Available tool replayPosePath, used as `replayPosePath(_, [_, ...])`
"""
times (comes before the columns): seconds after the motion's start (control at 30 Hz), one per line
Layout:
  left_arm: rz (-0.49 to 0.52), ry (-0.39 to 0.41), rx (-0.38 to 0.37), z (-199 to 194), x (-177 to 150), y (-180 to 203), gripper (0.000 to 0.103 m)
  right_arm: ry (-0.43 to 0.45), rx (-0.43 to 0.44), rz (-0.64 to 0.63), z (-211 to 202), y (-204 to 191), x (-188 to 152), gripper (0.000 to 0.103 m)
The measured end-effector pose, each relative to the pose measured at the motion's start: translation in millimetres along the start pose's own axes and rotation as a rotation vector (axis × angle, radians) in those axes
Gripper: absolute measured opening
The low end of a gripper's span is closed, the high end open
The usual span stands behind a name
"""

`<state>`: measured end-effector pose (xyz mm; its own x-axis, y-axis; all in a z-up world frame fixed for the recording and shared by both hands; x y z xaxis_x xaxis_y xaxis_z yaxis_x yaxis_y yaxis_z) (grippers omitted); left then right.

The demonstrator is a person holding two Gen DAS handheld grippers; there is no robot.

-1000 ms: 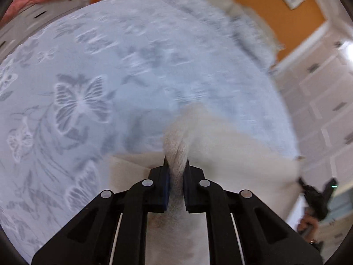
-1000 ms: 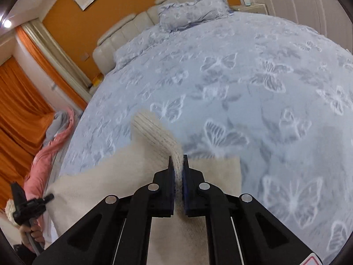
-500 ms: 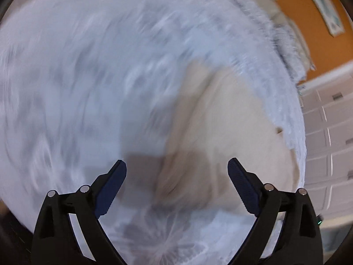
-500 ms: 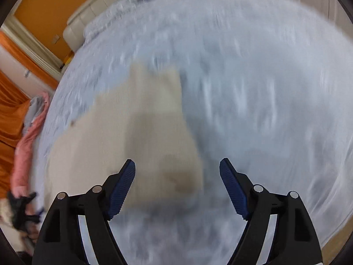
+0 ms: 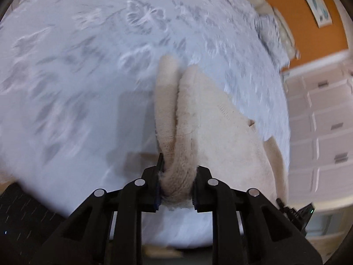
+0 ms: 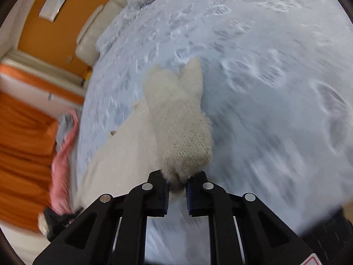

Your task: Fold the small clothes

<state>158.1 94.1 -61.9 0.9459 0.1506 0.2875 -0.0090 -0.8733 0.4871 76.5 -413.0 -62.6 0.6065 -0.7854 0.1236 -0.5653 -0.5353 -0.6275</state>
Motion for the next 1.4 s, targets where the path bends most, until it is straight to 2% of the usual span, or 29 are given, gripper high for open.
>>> replayPosePath(0.07, [-0.009, -0.044, 0.009, -8.5, -33.0, -9.8, 0.019, -0.055, -0.04, 0.006, -16.5, 33.4, -42.2, 0.011])
replayPosePath(0.1, [-0.022, -0.077, 0.02, -11.5, -62.9, -21.8, 0.021, -0.08, -0.075, -0.016, -18.8, 45.7, -60.8, 0.013])
replayPosePath(0.17, [-0.031, -0.123, 0.082, -9.7, -102.7, -38.2, 0.028, -0.122, -0.166, -0.079, -22.6, 68.0, -93.4, 0.018])
replayPosePath(0.2, [-0.02, -0.12, 0.139, -13.0, -117.4, -46.9, 0.022, -0.116, -0.213, -0.105, -24.6, 75.1, -99.7, 0.016])
replayPosePath(0.23, [0.009, -0.09, 0.152, -18.2, -118.4, -45.5, 0.021, -0.082, -0.244, -0.137, -31.3, 76.7, -101.3, 0.013])
replayPosePath(0.27, [0.045, -0.043, 0.164, -27.6, -112.5, -38.4, 0.024, -0.04, -0.244, -0.146, -40.8, 72.0, -96.6, 0.018])
replayPosePath(0.3, [0.066, 0.005, 0.171, -36.8, -100.8, -29.8, 0.041, -0.003, -0.244, -0.148, -48.8, 66.3, -89.4, 0.031])
replayPosePath(0.33, [0.078, 0.046, 0.166, -43.2, -90.1, -23.2, 0.063, 0.051, -0.227, -0.152, -58.3, 55.7, -76.6, 0.04])
replayPosePath(0.37, [0.097, 0.104, 0.157, -50.9, -70.9, -12.6, 0.072, 0.098, -0.192, -0.161, -64.1, 41.6, -62.5, 0.057])
replayPosePath(0.4, [0.11, 0.13, 0.153, -53.0, -58.2, -5.7, 0.084, 0.12, -0.168, -0.173, -63.4, 30.7, -49.4, 0.063])
replayPosePath(0.43, [0.128, 0.151, 0.147, -49.6, -35.6, 4.3, 0.089, 0.136, -0.144, -0.196, -59.1, 14.3, -35.8, 0.063])
replayPosePath(0.53, [0.141, 0.16, 0.136, -16.7, 8.7, 17.0, 0.09, 0.139, -0.144, -0.248, -23.4, -19.8, -3.5, 0.071])
replayPosePath(0.6, [0.123, 0.115, 0.143, 20.2, 29.2, 13.4, 0.091, 0.126, -0.163, -0.241, 8.7, -27.4, 11.5, 0.071])
replayPosePath(0.7, [0.108, 0.038, 0.181, 65.6, 32.3, -0.8, 0.087, 0.093, -0.238, -0.222, 50.0, -21.2, 23.9, 0.071])
replayPosePath(0.73, [0.112, 0.011, 0.198, 75.3, 28.4, -5.9, 0.069, 0.072, -0.269, -0.222, 62.7, -16.5, 21.9, 0.07])
replayPosePath(0.77, [0.124, -0.008, 0.2, 83.4, 23.2, -6.0, 0.05, 0.036, -0.26, -0.234, 72.4, -18.9, 17.2, 0.051])
replayPosePath(0.8, [0.142, -0.036, 0.199, 88.1, 19.8, -5.6, 0.023, 0.003, -0.238, -0.242, 76.1, -23.4, 8.9, 0.006])
replayPosePath(0.83, [0.145, -0.017, 0.18, 82.3, 18.1, -2.3, 0.01, -0.006, -0.192, -0.246, 71.7, -34.3, 3.6, 0.008])
replayPosePath(0.9, [0.19, 0.046, 0.143, 55.9, 22.0, 11.0, 0.01, 0.083, -0.073, -0.295, 35.9, -63.0, 3.5, 0.007])
replayPosePath(1.0, [0.207, 0.066, 0.166, 37.6, 23.0, 4.4, 0.01, 0.18, -0.005, -0.267, -3.7, -63.7, 15.0, 0.007])
replayPosePath(1.03, [0.194, 0.053, 0.184, 41.2, 22.6, -6.5, 0.01, 0.179, -0.025, -0.245, 1.4, -51.3, 21.3, 0.007])
replayPosePath(1.13, [0.132, -0.035, 0.22, 73.8, 9.1, -36.6, 0.01, 0.022, -0.212, -0.18, 63.0, 12.7, 25.0, 0.007])
replayPosePath(1.17, [0.121, -0.028, 0.222, 75.4, 7.4, -35.4, 0.01, -0.021, -0.255, -0.178, 76.0, 24.5, 21.0, 0.007])
replayPosePath(1.2, [0.121, -0.016, 0.229, 71.9, 9.4, -30.6, 0.01, 0.002, -0.243, -0.183, 71.5, 19.3, 21.8, 0.007])
replayPosePath(1.27, [0.141, -0.007, 0.228, 65.1, 9.4, -20.5, 0.011, 0.054, -0.161, -0.173, 50.5, -3.8, 23.5, 0.008])
replayPosePath(1.3, [0.157, -0.013, 0.244, 64.3, 8.2, -19.5, 0.015, 0.08, -0.13, -0.165, 38.8, -13.4, 22.8, 0.011])
replayPosePath(1.33, [0.185, -0.023, 0.302, 60.5, 5.6, -20.0, 0.018, 0.114, -0.146, -0.166, 29.2, -15.7, 22.3, 0.014])
replayPosePath(1.37, [0.197, -0.02, 0.337, 57.6, 6.7, -19.1, 0.018, 0.149, -0.208, -0.174, 19.8, -13.0, 20.6, 0.023])
replayPosePath(1.4, [0.204, -0.001, 0.368, 46.9, 4.6, -15.8, 0.021, 0.183, -0.253, -0.189, 10.9, -11.4, 16.6, 0.026])
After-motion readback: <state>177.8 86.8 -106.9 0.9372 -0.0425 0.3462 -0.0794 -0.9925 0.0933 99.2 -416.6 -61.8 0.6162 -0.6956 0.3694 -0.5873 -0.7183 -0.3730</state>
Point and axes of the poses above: each gripper's, at about its wrist camera, not at the fingertips, and z roughly the way its jaws point, y to its right, x to its top, the point moved 10 cm from there along z, roughly the way its jaws point, and after that the axes turned 11 degrees about z, right-handed, at the moved point
